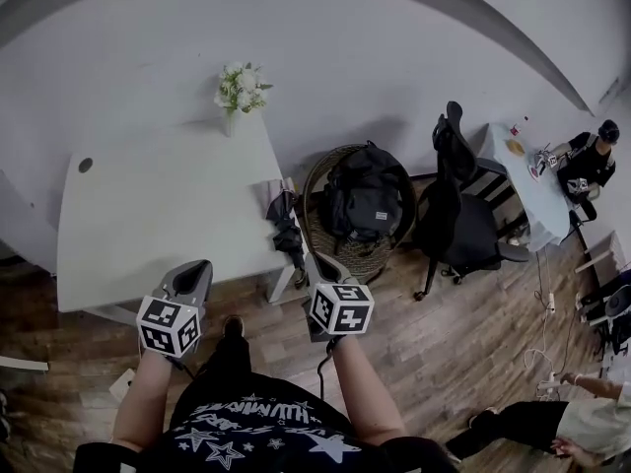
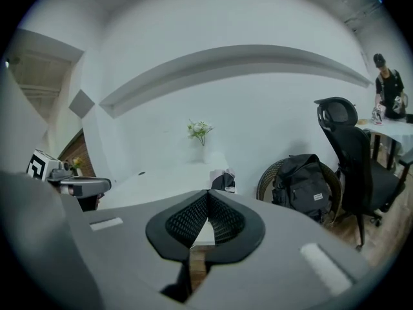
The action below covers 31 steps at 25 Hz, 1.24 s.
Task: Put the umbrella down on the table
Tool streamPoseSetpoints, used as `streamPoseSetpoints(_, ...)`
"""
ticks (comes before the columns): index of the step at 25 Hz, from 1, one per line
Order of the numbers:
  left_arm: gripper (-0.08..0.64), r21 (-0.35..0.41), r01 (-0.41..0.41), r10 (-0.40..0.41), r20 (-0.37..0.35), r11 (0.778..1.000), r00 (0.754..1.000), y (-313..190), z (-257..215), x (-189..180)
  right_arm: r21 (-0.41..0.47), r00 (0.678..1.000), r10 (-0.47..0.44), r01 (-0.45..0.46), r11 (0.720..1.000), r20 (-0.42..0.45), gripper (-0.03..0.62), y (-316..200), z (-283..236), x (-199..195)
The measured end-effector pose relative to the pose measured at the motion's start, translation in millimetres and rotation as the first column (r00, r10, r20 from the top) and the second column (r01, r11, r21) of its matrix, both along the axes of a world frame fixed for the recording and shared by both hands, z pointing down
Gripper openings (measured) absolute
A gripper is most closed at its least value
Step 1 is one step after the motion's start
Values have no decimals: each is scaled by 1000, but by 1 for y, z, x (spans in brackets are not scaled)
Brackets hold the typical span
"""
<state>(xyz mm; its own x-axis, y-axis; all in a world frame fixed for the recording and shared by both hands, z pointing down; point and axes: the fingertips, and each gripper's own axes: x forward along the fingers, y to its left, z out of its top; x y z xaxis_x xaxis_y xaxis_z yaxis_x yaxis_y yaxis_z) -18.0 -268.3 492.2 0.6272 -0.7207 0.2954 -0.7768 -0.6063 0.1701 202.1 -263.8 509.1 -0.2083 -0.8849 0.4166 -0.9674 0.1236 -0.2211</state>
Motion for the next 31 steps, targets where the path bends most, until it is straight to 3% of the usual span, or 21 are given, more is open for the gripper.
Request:
streamPoseSetpoints(14, 5, -5, 26, -26, -7, 1000, 1000, 100, 1, -3, -5, 994, -106, 106, 994, 6, 14, 100, -1, -29)
streamPoseSetpoints(31, 3, 1, 41, -41, 2, 999, 999, 137, -3, 5, -11, 990, -143, 143, 990, 18, 14, 129, 2, -32)
